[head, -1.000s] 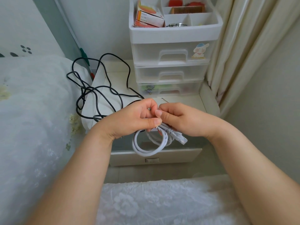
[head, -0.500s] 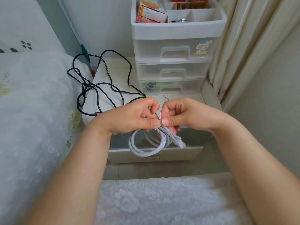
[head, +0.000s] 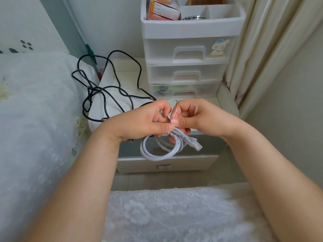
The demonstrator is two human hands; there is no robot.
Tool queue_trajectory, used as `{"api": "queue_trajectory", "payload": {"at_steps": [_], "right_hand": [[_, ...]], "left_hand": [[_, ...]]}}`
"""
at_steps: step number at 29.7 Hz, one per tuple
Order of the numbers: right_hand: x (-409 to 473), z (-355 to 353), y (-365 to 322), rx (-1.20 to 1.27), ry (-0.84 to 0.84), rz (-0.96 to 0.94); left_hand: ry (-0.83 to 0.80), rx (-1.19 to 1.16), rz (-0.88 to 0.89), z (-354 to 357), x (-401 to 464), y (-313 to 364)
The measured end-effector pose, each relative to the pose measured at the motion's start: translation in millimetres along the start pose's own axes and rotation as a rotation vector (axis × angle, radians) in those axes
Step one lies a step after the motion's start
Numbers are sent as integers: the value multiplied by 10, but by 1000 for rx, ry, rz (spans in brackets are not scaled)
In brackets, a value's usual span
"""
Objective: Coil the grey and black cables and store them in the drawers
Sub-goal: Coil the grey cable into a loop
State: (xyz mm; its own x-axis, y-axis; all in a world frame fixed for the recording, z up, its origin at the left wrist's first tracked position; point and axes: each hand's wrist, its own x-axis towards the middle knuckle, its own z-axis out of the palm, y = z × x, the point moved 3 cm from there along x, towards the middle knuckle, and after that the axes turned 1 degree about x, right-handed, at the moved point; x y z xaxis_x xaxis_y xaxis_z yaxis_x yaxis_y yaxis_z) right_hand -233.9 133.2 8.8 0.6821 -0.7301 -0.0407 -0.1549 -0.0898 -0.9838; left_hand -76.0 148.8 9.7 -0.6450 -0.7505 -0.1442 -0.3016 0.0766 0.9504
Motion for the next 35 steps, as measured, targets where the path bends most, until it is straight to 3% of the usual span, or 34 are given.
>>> {"api": "queue_trajectory", "payload": {"at_steps": [3, 6, 9, 15, 19, 23, 27, 30, 33, 35], "right_hand": [[-9, 30, -40, -163, 56, -29], [-22, 83, -79, -476, 118, -84], [-2, 170, -30, -638, 101, -67], [66, 173, 93, -604, 181, 7], [149, 135, 133, -514, 352, 33], [191, 48, 109, -435, 497, 47], [201, 2, 95, -422, 554, 60], [177, 10, 63, -480, 541, 29], [105, -17, -8, -545, 517, -80], [42, -28, -86, -626, 509, -204]], "left_hand": [[39, 65, -37, -11, -7, -12], [76, 138, -82, -26, -17, -7], [84, 263, -143, -30, -14, -28], [199, 443, -182, 16, 18, -24], [439, 667, -175, 27, 49, -18], [747, 976, 21, 133, 122, 48], [865, 1107, 161, 239, 177, 35], [801, 884, 112, 212, 171, 8], [663, 227, -22, 76, 69, 4], [773, -213, 29, -73, -32, 22]]}}
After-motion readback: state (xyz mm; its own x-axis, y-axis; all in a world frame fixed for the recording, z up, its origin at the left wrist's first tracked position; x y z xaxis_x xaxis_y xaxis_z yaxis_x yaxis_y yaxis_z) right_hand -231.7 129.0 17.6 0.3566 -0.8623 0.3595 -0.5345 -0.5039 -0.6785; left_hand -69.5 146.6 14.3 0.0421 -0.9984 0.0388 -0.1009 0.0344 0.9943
